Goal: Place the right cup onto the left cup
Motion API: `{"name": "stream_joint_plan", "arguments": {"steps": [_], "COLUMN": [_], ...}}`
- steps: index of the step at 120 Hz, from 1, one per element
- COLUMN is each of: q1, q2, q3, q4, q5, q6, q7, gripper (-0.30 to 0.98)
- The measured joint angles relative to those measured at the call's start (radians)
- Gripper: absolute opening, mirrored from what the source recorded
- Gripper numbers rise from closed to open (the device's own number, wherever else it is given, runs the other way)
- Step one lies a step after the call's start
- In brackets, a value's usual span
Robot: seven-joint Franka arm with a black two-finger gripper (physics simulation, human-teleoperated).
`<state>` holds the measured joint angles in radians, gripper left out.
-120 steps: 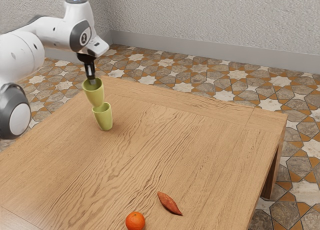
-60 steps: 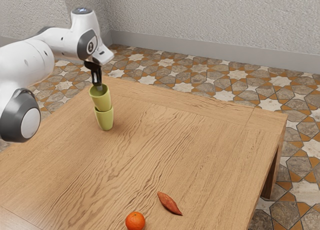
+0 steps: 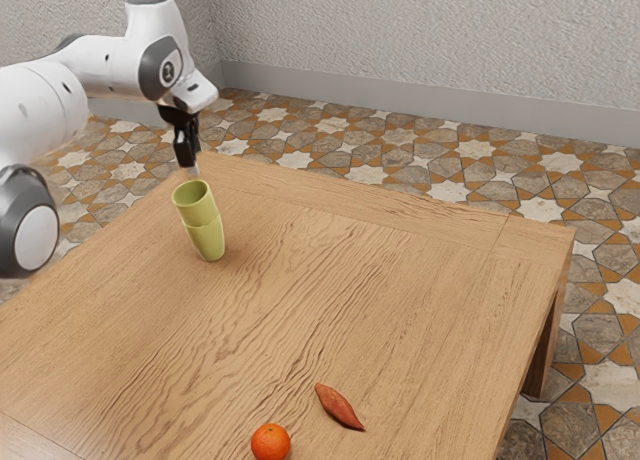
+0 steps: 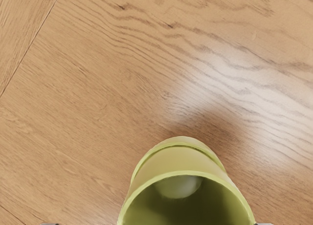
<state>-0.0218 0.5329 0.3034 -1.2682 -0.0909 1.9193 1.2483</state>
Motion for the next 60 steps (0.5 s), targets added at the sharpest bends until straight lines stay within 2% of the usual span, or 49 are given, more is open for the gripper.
{"name": "stream_joint_plan", "arguments": {"steps": [33,60], "q1": [-0.092,-0.179], "q2": [-0.221,-0.422], "q3": [0.0,-0.002], "q4": [-0.193,-0.312], "q5": [0.009,0.098], "q6": [-0.095,-0.16], "q7": [-0.047,-0.104], "gripper": [0.64,0.67]}}
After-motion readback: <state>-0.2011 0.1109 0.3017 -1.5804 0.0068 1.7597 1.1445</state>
